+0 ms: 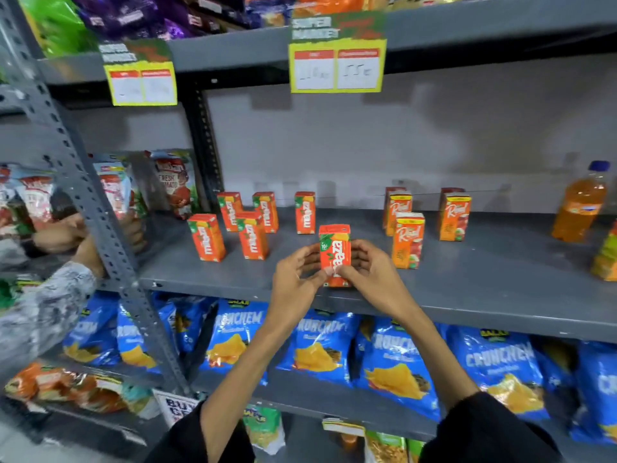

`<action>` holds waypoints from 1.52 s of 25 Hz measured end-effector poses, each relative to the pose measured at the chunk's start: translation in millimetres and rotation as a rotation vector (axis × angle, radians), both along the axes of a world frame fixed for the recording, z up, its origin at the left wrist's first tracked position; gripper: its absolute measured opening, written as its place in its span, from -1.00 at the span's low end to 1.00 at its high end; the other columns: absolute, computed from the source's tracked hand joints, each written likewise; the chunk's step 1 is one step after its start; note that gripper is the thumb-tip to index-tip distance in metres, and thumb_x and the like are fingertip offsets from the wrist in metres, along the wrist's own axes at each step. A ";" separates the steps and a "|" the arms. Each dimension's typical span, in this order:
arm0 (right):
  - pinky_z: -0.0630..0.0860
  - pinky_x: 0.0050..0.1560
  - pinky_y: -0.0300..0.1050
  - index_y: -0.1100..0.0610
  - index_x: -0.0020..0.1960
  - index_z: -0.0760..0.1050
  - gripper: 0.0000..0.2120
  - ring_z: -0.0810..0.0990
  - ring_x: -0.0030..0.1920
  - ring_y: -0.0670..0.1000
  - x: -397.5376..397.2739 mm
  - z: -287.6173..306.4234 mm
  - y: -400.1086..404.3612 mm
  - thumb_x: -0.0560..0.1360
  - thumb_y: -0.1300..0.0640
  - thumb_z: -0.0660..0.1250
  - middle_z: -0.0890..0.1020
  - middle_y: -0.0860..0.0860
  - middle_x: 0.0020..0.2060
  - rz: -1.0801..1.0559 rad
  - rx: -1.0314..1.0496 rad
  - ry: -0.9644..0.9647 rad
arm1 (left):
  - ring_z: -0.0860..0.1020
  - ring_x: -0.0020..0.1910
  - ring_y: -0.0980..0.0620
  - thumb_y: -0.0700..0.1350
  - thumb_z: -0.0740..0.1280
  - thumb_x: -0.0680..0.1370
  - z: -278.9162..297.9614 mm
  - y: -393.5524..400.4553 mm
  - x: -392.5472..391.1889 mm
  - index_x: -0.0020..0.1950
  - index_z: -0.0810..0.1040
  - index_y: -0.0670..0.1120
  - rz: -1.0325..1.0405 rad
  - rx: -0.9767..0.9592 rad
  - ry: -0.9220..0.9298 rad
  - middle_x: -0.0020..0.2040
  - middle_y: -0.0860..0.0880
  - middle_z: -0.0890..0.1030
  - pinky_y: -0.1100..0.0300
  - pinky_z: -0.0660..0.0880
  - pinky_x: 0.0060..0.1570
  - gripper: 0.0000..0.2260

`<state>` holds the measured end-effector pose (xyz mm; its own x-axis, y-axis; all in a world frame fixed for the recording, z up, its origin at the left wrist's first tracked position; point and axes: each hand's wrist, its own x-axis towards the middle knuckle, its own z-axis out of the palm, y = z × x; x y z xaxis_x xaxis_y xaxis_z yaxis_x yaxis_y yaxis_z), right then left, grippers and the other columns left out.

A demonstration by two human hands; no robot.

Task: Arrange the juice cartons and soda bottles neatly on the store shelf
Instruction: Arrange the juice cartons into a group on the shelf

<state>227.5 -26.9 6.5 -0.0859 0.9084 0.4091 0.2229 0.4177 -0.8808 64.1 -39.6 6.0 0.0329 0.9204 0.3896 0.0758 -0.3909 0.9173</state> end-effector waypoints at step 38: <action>0.55 0.12 -0.07 0.13 0.23 0.47 -0.71 0.60 -0.03 -0.04 174.7 -10.5 -50.7 0.52 0.29 0.31 0.59 0.01 -0.02 -0.758 0.312 -0.209 | 0.68 -0.12 -0.07 -0.17 0.41 0.58 -21.7 -40.9 179.8 -0.04 0.58 0.05 0.091 0.084 -0.138 -0.14 -0.03 0.68 0.16 0.59 -0.09 -0.89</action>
